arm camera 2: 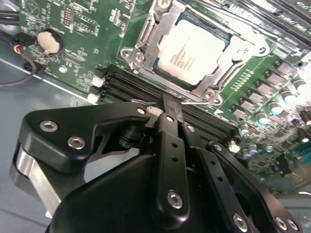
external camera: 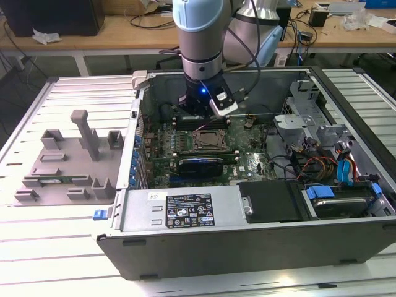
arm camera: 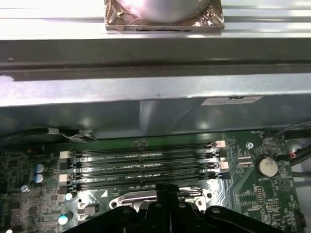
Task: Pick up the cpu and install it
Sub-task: 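Install the first cpu locking lever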
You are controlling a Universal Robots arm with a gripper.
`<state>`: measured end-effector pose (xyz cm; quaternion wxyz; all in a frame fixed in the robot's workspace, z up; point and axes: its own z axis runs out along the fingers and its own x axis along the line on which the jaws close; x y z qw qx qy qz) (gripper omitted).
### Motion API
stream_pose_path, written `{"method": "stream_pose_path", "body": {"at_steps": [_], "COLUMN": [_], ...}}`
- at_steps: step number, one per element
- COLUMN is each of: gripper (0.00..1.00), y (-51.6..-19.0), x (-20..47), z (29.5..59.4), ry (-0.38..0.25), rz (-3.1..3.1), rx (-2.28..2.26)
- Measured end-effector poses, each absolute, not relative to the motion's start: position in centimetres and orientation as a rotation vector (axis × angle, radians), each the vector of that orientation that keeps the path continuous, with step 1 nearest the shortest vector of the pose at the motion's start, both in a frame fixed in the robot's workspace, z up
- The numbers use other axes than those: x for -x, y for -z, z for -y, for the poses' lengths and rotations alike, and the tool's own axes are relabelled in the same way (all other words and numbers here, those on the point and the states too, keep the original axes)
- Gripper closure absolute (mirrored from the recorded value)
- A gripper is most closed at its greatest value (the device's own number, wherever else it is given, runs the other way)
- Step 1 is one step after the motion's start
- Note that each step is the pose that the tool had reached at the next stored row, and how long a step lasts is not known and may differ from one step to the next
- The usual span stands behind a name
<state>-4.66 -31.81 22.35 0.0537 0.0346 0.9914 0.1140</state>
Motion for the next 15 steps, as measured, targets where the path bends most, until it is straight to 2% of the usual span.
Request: {"method": "stream_pose_path", "body": {"at_steps": [15], "gripper": [0.89], "y": [-21.0], "x": [5.7], "z": [30.9], "ry": [-0.338], "rz": [-2.949], "rx": [-0.127]}}
